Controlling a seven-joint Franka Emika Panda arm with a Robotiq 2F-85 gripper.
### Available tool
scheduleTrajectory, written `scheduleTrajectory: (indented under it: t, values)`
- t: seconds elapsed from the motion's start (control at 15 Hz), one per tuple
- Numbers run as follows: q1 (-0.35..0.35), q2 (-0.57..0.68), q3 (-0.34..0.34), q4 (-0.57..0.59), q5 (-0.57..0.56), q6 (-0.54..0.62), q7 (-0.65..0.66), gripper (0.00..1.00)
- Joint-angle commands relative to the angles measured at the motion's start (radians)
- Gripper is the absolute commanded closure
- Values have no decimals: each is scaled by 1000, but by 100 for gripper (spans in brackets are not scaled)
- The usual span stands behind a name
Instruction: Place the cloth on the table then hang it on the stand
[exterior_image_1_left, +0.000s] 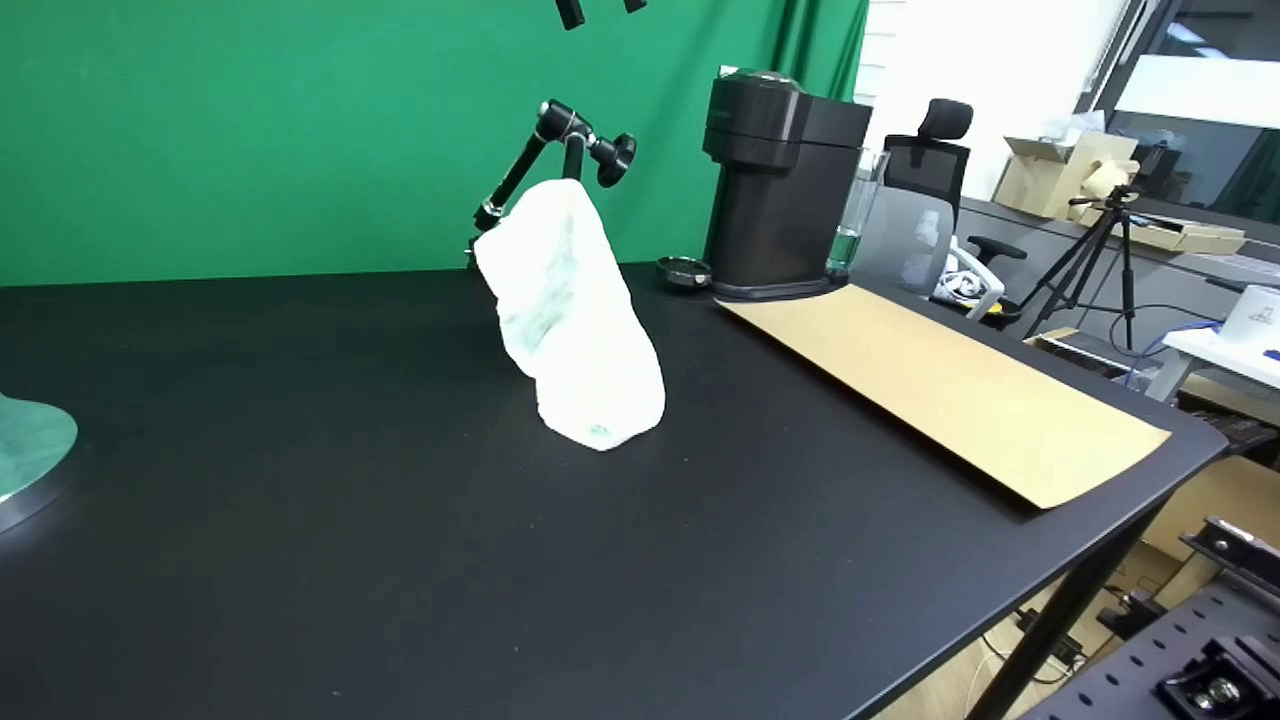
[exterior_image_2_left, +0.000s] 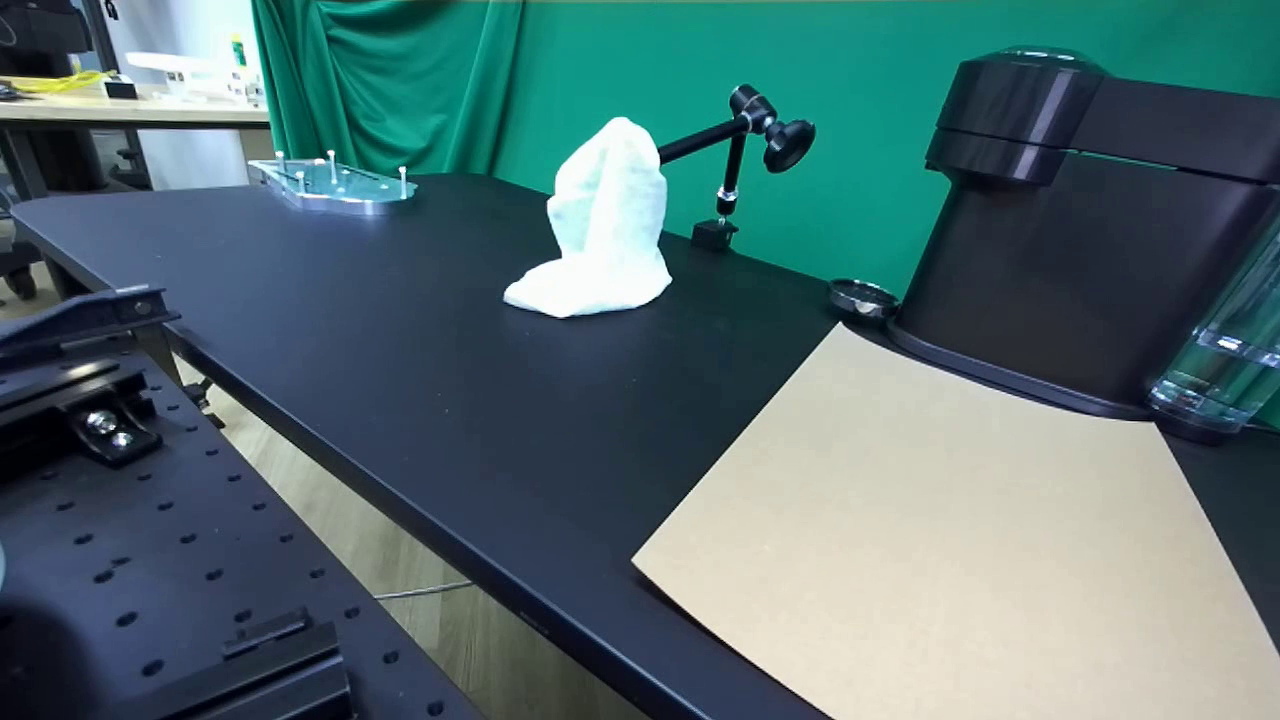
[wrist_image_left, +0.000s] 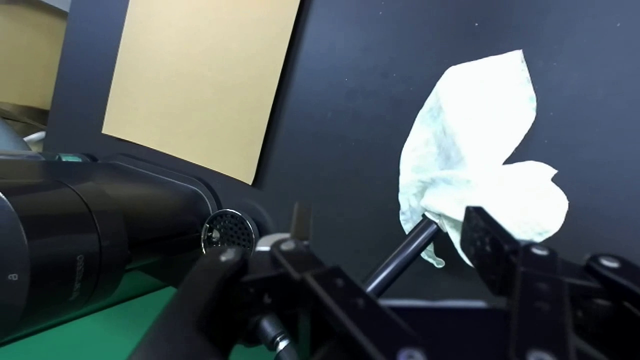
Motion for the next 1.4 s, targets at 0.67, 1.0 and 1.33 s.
scheduleTrajectory:
  t: [0.67,1.0,1.33]
  values:
    - [-124,-364,10,-504,142,161,-188,0]
    - [-142,-370,4,-543,191,191,-192,0]
    - [-145,-393,5,-574,197,204,-193,0]
